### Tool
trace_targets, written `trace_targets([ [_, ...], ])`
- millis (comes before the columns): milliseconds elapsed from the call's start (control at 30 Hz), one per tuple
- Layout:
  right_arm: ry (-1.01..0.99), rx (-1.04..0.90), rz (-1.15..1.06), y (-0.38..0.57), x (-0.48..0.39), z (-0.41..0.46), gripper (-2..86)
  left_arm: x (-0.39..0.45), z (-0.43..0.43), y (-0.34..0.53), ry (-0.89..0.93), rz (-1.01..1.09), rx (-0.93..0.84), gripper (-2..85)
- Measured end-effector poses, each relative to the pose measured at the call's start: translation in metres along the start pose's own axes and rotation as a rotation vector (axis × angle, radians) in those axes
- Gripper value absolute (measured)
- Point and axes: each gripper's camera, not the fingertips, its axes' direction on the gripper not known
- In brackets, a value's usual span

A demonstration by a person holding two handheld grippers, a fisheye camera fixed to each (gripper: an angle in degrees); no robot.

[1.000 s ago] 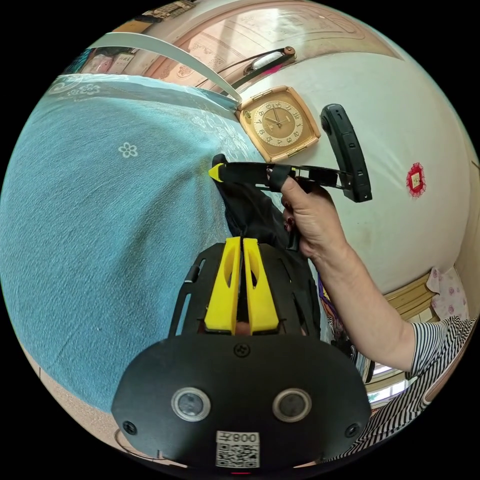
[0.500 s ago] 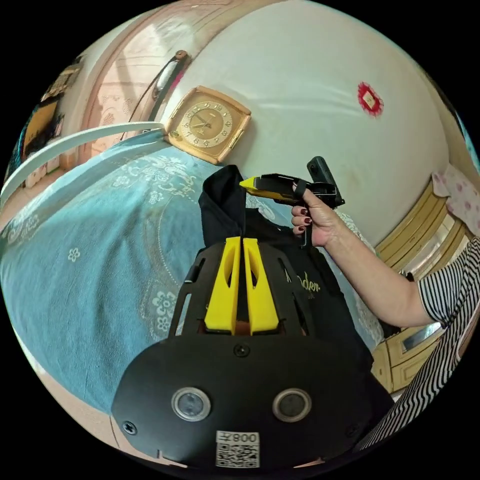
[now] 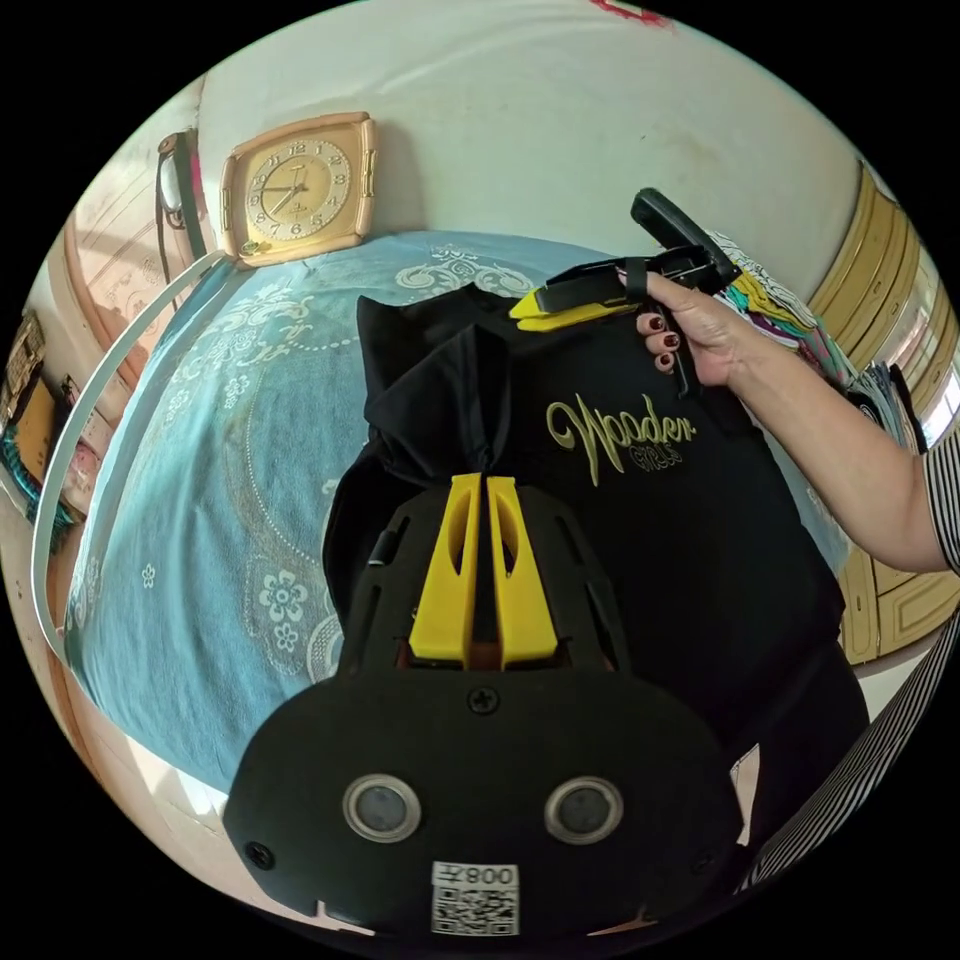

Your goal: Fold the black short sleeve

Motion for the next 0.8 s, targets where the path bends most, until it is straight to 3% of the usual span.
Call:
trace_targets([
  [200,0.173,-0.166,-0.195,-0.023,-0.027,0.03,8.1,0.016,0.009,-0.009,-0.003,-0.002,-0.01,1.0],
  [333,0.317,-0.205,-0.298,-0.023,-0.043,0.047,3.0,0.022,0.012,-0.014,-0.013,-0.004,-0.005,1.1],
  [467,0.46,-0.127,-0.482,-0.007,-0.075,0.037,0.8,0.031,0.011,-0.018,-0.039,0.044,0.004,1.1],
  [667,0.615,-0.171,-0.729,0.034,-0.086,0.038,2.1,0.031,0.024,-0.021,-0.042,0.075,-0.062,1.1],
  [800,0.603,-0.207,-0.719,0.035,-0.074,0.03,5.6,0.022,0.024,-0.022,0.0,0.071,-0.061,1.3],
])
